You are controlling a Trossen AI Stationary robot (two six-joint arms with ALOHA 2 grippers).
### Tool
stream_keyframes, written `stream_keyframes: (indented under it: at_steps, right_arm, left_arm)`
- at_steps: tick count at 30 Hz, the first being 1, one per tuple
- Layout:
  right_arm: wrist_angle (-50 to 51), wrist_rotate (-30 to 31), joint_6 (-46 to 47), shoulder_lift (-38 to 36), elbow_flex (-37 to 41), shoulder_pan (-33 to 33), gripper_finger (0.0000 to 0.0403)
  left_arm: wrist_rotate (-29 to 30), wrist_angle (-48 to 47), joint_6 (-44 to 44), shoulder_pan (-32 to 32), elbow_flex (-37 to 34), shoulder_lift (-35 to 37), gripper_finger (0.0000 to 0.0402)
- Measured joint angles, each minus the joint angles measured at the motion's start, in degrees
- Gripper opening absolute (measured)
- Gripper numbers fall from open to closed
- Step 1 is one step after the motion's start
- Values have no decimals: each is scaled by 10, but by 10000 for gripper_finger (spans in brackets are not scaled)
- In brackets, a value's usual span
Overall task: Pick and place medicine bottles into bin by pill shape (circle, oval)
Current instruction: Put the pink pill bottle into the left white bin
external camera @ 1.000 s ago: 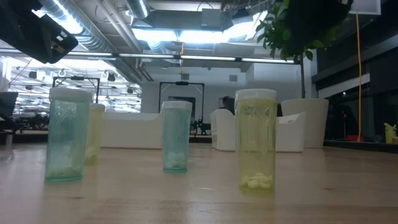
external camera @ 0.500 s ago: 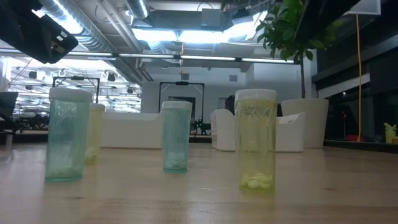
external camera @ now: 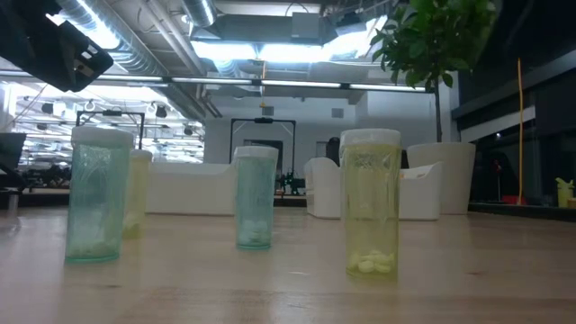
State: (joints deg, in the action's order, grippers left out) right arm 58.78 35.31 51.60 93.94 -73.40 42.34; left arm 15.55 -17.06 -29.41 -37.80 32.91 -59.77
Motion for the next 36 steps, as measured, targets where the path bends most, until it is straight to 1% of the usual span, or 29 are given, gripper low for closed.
stream_keyframes:
  at_steps: [2, 4, 7, 9, 12, 14, 16, 18, 19, 22, 24, 29, 36]
  right_arm:
    - [-43, 37, 20, -56, 62, 8, 279]
    - [-119, 75, 21, -120, 137, 12, 279]
    - [-288, 96, 5, -220, 261, 11, 279]
    - [-416, 87, -28, -284, 349, 0, 279]
    - [-626, 30, -118, -371, 485, -17, 279]
    - [-792, -31, -176, -421, 570, -36, 279]
    - [-933, -91, -232, -459, 650, -57, 279]
    - [-1049, -148, -278, -490, 714, -75, 279]
    - [-1077, -167, -296, -502, 730, -83, 279]
    - [-1033, -200, -363, -535, 716, -102, 279]
    - [-990, -214, -386, -547, 698, -114, 279]
    - [-882, -224, -386, -584, 674, -146, 279]
    - [-824, -278, -421, -641, 681, -193, 279]
  left_arm:
    - [0, -1, 0, 0, 0, 0, 141]
    - [0, 0, 0, 0, 0, 0, 141]
    - [0, 0, 0, 0, 0, 0, 141]
    - [0, -1, 0, 0, 0, 0, 141]
    - [0, -1, 0, 0, 0, 0, 141]
    - [0, 0, 0, 0, 0, 0, 141]
    - [0, -1, 0, 0, 0, 0, 141]
    - [0, 0, 0, 0, 0, 0, 141]
    - [0, 0, 0, 0, 0, 0, 141]
    - [0, 0, 0, 0, 0, 0, 141]
    - [0, -1, 0, 0, 0, 0, 141]
    - [0, -2, 0, 0, 0, 0, 141]
    - [0, 0, 0, 0, 0, 0, 141]
